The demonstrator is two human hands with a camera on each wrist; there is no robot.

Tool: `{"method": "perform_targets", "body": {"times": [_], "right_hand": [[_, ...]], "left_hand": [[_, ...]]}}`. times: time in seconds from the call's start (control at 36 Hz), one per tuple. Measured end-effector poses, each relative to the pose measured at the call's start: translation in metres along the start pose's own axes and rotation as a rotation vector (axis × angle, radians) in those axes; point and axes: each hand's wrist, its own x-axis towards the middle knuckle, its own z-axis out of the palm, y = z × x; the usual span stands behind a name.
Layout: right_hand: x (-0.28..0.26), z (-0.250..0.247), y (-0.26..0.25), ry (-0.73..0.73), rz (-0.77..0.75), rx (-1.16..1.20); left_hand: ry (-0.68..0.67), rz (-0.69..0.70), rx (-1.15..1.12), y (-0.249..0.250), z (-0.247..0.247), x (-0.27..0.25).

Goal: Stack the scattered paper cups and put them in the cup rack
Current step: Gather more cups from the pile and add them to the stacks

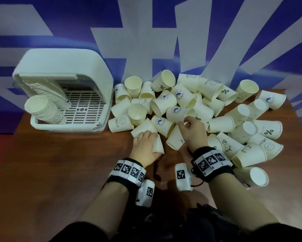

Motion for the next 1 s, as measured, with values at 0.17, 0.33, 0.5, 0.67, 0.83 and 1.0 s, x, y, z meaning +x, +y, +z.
{"method": "perform_targets", "body": {"times": [0.17,0.33,0.5,0.67,0.83,1.0], "right_hand": [[-0.003,-0.004,-0.002,0.109,-0.061,0.032],[-0.008,-0.009,-0.007,0.243,-0.078,0.119],[-0.014,-0.012,-0.017,0.301,-0.116,0.178],[-0.023,-0.013,-0.034,0.303,-0.184,0.215],[-0.038,-0.007,-0.056,0.272,-0.227,0.239],[-0.051,0.012,-0.084,0.261,-0.226,0.268]], "left_hand": [[-0.029,0.040,0.039,0.004,0.003,0.002],[-0.029,0.048,0.056,0.005,-0.002,0.006],[-0.048,0.057,-0.016,0.005,-0.016,0.002],[-0.066,0.077,-0.102,0.000,-0.038,-0.003],[-0.021,0.069,-0.325,-0.016,-0.058,-0.014],[0.013,0.059,-0.449,-0.047,-0.079,-0.027]]}}
